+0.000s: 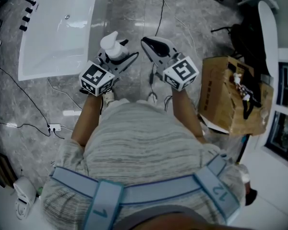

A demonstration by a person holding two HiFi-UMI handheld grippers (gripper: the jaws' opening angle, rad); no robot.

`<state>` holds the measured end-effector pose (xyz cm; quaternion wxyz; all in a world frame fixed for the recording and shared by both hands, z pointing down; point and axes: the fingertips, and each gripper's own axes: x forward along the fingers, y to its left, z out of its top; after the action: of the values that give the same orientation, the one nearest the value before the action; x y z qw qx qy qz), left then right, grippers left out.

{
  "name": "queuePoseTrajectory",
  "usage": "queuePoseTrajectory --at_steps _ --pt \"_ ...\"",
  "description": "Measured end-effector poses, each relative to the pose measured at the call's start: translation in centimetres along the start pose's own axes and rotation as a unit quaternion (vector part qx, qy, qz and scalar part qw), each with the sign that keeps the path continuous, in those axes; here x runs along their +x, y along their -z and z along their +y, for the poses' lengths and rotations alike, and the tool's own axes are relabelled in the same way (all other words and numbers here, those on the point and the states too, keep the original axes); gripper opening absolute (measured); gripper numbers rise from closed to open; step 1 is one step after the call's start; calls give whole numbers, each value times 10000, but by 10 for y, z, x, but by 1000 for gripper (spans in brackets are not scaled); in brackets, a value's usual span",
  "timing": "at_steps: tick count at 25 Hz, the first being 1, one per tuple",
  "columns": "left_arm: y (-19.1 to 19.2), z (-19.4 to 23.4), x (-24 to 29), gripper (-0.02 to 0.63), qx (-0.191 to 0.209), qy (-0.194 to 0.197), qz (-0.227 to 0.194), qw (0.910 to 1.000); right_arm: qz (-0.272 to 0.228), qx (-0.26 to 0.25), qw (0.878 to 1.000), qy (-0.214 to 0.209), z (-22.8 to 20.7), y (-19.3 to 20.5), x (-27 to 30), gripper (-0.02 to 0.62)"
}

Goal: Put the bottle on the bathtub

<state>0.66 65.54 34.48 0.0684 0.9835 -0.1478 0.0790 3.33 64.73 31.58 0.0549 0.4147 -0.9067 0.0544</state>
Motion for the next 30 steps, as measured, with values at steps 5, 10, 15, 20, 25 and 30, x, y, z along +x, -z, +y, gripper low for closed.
queuePoseTrajectory --at_steps 5,10,15,20,25,30 --pt "7 18 -23 239 -34 -40 -95 9999 136 50 9999 -78 16 6 25 5" --pt "14 48 -54 239 -156 -85 -153 9997 231 93 9996 -133 36 9 63 5" --pt "17 71 -92 239 -207 -59 -128 9997 216 143 9996 -62 57 9 101 5" --pt "20 101 -139 239 -138 -129 -98 9998 167 132 9997 -110 89 3 148 5" --pt "21 120 -171 239 -85 -257 -158 9995 199 46 9995 -231 117 -1 176 5" --pt "23 141 -189 239 -173 -419 -258 9986 252 -78 9991 -317 128 -8 193 5"
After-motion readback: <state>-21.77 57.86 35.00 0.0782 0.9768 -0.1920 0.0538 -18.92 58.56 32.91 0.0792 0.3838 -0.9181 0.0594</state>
